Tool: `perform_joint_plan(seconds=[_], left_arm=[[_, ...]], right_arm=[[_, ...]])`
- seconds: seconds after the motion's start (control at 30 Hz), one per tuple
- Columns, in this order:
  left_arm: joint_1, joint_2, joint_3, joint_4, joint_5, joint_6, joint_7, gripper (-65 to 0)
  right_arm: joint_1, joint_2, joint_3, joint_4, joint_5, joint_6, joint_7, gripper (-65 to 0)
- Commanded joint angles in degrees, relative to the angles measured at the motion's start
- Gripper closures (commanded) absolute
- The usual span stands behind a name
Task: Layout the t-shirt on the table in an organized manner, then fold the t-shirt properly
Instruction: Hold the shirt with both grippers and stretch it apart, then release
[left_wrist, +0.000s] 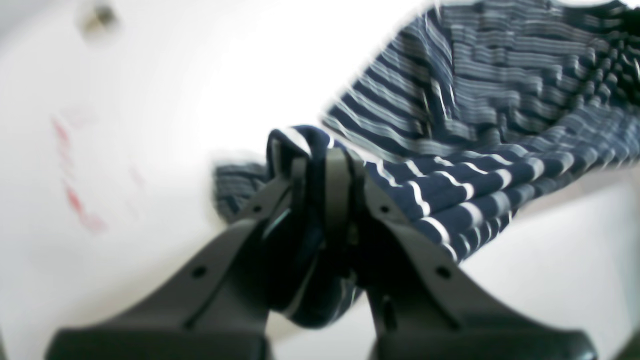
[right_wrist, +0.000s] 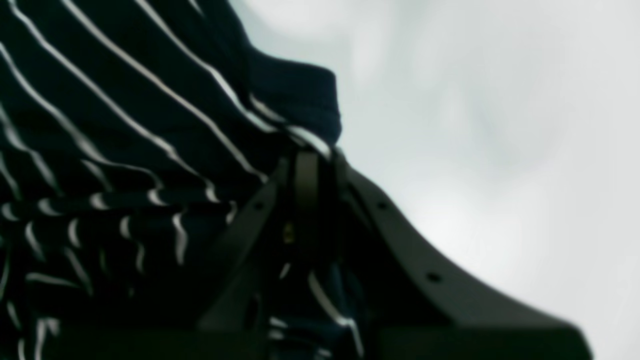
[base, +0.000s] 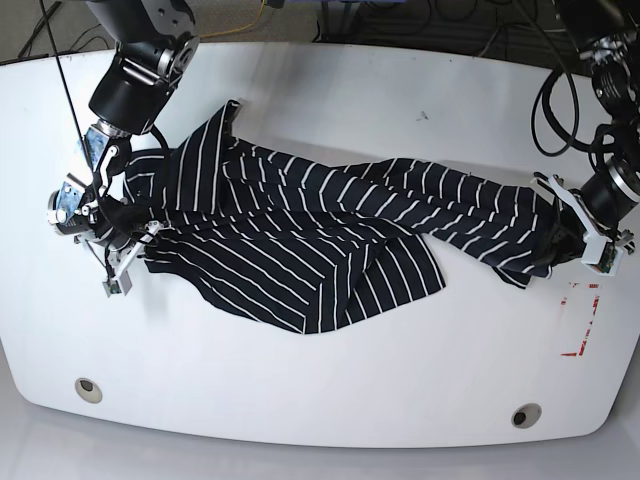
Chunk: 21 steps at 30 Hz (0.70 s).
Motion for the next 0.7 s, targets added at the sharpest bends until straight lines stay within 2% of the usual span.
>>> perform_joint_plan(seconds=[0.0, 0.23, 0.37, 0.67], left_arm=[[-3.60, -0.97, 0.25, 0.82, -0.82, -0.03, -1.41, -2.3], [-8.35, -1.32, 0.17, 0.82, -1.08, -0.03, -1.14, -2.3], [-8.53, -2.82, -0.45, 1.09, -1.70, -0.03, 1.06, -2.3], [0.62, -3.08, -9.33, 1.00, -11.54, -0.03, 3.96, -2.3]], right_arm=[[2.55, 1.80, 0.01, 0.94, 0.76, 0.06, 0.96, 0.0], [4.05, 3.65, 0.01, 0.94, 0.76, 0.06, 0.96, 0.0], [3.78, 4.35, 0.10, 0.94, 0.68, 0.06, 0.96, 0.0], [1.59, 4.44, 0.18, 0.94, 0.59, 0.06, 1.14, 0.0]])
